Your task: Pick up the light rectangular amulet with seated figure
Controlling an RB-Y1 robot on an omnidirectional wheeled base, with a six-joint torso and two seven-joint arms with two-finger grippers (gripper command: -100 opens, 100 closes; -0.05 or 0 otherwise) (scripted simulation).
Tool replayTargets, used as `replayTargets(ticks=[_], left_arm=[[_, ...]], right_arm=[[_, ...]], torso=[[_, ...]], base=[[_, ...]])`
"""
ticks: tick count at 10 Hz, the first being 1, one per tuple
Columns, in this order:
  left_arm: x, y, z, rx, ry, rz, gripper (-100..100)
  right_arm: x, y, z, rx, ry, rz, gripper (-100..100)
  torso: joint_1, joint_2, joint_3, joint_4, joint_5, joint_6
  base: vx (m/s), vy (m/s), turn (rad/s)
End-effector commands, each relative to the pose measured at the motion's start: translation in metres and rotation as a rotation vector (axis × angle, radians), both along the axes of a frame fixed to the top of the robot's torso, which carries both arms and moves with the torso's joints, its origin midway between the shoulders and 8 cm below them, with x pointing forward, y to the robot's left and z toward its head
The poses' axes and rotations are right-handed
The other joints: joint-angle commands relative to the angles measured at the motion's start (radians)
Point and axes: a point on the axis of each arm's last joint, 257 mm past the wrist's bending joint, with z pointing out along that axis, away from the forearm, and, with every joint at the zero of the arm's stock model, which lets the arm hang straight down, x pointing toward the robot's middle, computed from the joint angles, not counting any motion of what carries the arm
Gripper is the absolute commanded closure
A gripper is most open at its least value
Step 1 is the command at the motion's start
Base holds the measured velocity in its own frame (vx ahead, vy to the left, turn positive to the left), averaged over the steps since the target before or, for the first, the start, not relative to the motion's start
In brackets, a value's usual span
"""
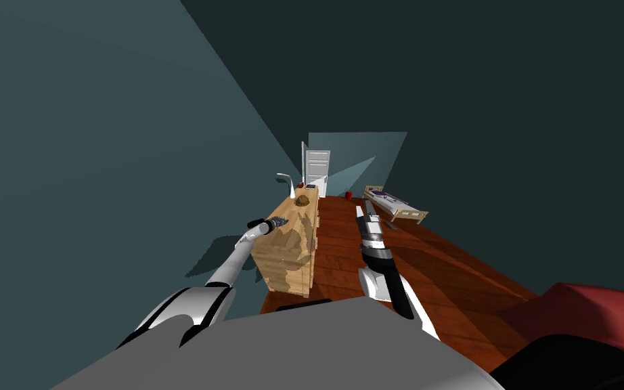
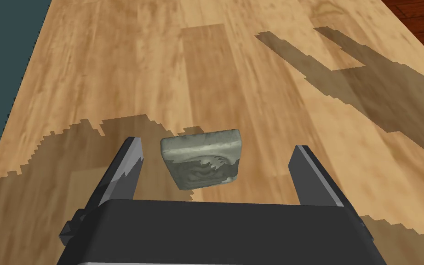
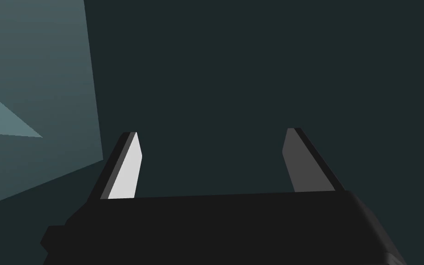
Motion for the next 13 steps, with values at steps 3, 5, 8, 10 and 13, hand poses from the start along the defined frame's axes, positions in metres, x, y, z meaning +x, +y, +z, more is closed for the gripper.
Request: replayTargets(ticks=[3,5,8,10,13], left_arm=[[0.003,0.055,-0.006,0.002,0.006,0.079,-100],[0.003,0.092,-0.006,0.003,0.005,0.133,-100],[-0.003,0.165,-0.01,0.005,0.008,0.242,-100],[-0.008,0.208,-0.008,0.004,0.005,0.306,-100],[-0.021,0.277,0.003,0.008,-0.017,0.416,-100]], right_arm=[[0.0,0.0,0.0,0.0,0.0,0.0,0],[0.0,0.0,0.0,0.0,0.0,0.0,0],[0.0,0.0,0.0,0.0,0.0,0.0,0],[0.0,0.0,0.0,0.0,0.0,0.0,0],[0.0,0.0,0.0,0.0,0.0,0.0,0]], torso=[[0.001,0.002,0.001,0.001,0.0,-0.002],[-0.001,-0.001,0.0,0.0,0.0,0.0],[0.0,-0.002,-0.001,0.0,0.0,0.0],[0.0,0.0,0.0,0.0,0.0,-0.001],[-0.001,-0.001,0.0,0.0,0.0,0.0]], base=[[-0.08,0.009,-0.215],[-0.052,-0.007,-0.291],[-0.051,-0.002,-0.256],[-0.083,-0.017,-0.319],[-0.073,-0.025,-0.373]])
